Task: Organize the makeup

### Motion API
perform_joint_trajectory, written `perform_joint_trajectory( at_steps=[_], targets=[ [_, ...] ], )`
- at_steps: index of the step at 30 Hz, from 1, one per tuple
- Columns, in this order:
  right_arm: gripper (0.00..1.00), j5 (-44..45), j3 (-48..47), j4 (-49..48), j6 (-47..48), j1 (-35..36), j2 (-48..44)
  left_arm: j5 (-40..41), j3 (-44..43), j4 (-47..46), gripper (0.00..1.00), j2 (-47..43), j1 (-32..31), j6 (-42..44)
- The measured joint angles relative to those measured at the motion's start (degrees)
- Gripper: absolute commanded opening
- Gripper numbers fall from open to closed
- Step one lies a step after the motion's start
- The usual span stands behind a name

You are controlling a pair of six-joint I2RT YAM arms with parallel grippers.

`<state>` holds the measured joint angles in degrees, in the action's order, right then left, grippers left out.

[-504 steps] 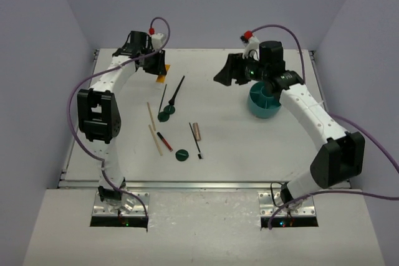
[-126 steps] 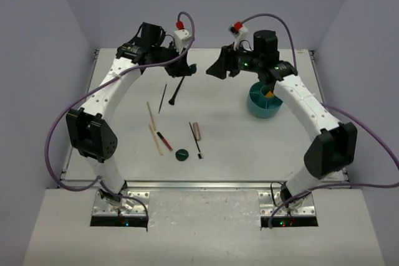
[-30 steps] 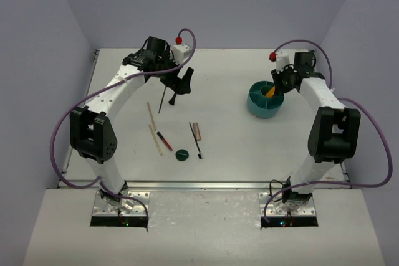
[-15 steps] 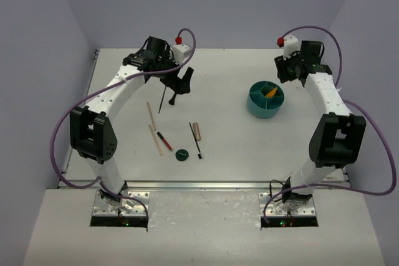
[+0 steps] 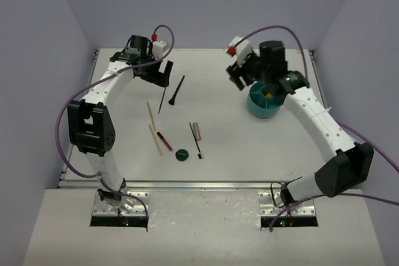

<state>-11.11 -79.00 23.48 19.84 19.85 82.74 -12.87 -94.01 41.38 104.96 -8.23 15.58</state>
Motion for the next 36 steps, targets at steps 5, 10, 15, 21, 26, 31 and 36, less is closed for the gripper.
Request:
perform_joint_trajectory(
  at_steps=[5, 10, 15, 21, 26, 31, 36],
  targets=[
    [0.63, -4.6, 10.4, -1.2, -0.7, 19.4, 4.5, 6.6, 2.5, -3.5, 1.0, -0.6, 5.5, -0.8],
    [0.62, -5.9, 11.1, -2.1, -2.0, 28.6, 15.4, 8.9, 6.4, -5.6, 1.0, -2.1, 7.0, -1.0],
    [0.59, -6.0, 11.1, -4.7, -3.7, 31.9, 24.1, 8.9, 10.9, -8.3, 1.0, -4.4, 9.2, -1.3],
    [0.58, -5.9, 10.9, -8.4, -5.7, 33.4, 30.3, 8.8, 16.0, -9.8, 1.0, -7.5, 10.6, -0.3],
    [0.56, -5.9, 9.0, -11.9, -7.0, 34.1, 32.6, 8.8, 16.9, -9.9, 1.0, -7.8, 10.6, 0.7],
    [0.57, -6.0, 8.7, -13.6, -7.6, 34.6, 33.2, 8.8, 16.9, -10.2, 1.0, -7.8, 10.6, 0.9],
    [0.6, -7.2, 8.7, -13.3, -4.1, 34.7, 33.2, 8.8, 16.9, -10.2, 1.0, -7.8, 10.6, 1.1]
  ],
)
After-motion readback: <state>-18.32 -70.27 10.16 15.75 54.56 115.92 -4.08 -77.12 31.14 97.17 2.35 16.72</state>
